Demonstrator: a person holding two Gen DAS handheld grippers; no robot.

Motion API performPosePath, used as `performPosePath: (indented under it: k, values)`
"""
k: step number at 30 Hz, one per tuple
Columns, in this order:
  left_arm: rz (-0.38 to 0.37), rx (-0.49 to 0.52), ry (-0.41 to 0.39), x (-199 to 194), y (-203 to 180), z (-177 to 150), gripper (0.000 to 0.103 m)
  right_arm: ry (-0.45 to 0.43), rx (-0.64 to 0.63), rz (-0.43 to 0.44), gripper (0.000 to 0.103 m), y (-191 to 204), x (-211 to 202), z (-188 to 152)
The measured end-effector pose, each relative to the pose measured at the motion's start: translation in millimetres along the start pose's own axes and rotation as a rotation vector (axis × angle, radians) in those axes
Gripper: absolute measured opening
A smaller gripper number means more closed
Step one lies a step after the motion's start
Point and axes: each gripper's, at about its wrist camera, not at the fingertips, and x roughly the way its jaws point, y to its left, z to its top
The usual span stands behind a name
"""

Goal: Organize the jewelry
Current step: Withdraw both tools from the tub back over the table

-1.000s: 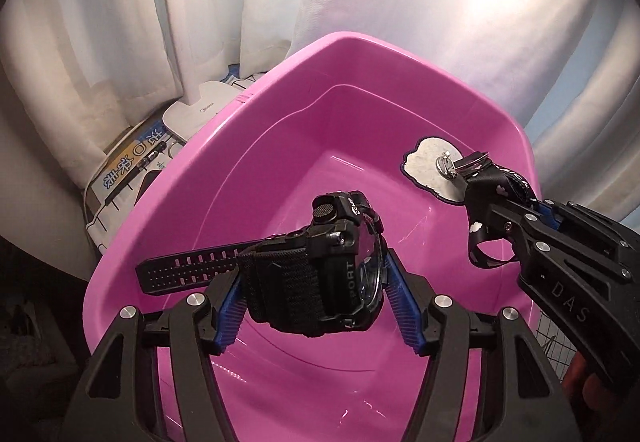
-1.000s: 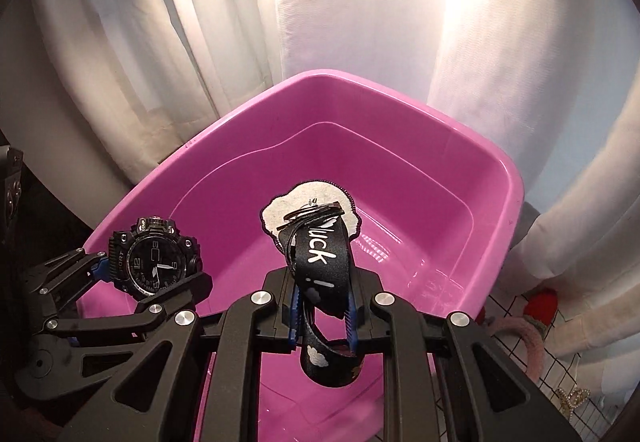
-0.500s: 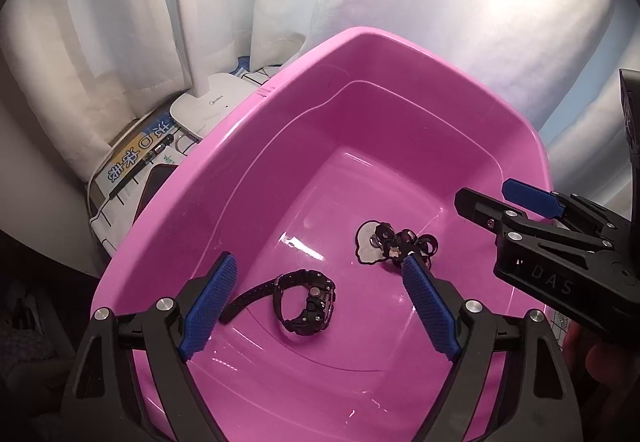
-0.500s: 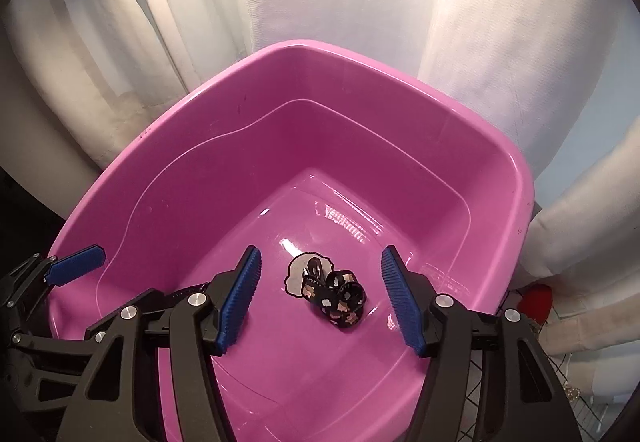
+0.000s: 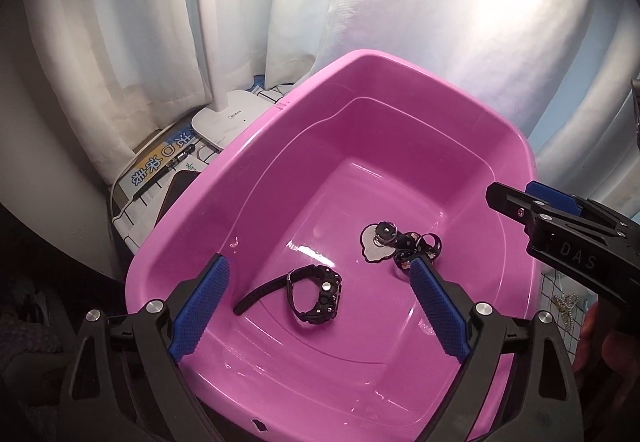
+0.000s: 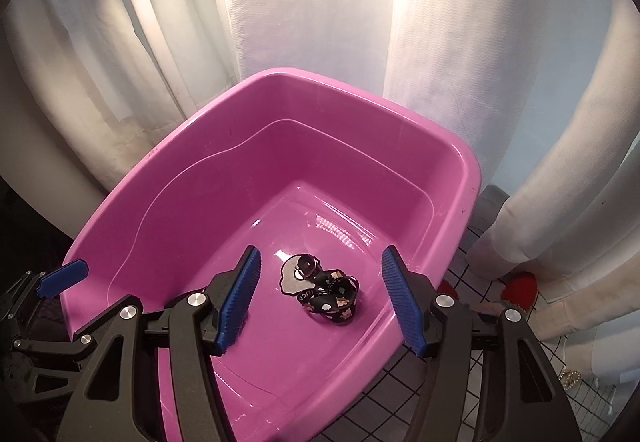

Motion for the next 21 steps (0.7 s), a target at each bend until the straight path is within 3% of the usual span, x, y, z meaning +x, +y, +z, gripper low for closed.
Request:
performPosePath:
  k: [8, 15, 21]
  values:
    - [-0.051, 0.087, -0.082, -45.6, -36.0, -21.6, 0.095, -0.099, 0.099, -0.042, 0.061, -51.6, -67.9, -46.8]
    - [-0.18, 0.184, -0.11, -69.6, -92.4, -55.9, 0.097, -0.158, 0.252, -0.164, 0.063, -121.5, -134.5, -125.7]
    - [-0.29, 0.267, -0.091, -71.1, -139.4, -89.4, 0.097, -0.118, 0.367, -0.296, 0.065, -161.9, -165.4, -206.0]
